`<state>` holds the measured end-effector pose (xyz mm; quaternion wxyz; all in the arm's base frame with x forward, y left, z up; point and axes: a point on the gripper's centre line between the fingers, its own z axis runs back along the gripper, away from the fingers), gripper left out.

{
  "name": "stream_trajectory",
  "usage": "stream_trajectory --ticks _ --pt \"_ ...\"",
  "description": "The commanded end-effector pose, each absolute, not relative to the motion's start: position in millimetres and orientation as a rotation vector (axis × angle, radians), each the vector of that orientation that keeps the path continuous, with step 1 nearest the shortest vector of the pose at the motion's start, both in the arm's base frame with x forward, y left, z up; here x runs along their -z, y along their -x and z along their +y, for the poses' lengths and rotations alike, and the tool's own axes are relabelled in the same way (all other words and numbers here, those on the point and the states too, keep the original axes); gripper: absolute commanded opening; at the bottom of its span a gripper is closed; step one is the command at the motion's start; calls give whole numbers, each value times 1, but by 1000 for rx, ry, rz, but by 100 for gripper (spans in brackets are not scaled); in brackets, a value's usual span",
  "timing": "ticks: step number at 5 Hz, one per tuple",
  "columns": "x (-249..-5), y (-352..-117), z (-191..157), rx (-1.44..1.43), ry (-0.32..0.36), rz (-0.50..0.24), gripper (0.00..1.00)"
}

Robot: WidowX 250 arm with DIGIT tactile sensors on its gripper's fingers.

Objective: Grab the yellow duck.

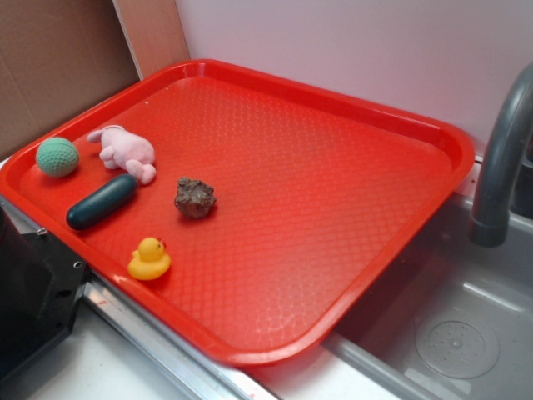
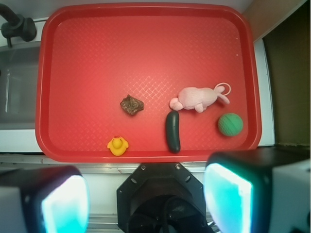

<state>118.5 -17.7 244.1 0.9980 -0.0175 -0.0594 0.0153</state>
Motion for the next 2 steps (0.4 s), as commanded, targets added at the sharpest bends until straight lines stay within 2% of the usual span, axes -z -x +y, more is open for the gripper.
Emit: stream_trajectory --ticks 1,2 --pt "-244 -119 -18 -31 35 -119 100" --pt "-200 -116 -23 24 32 -156 100"
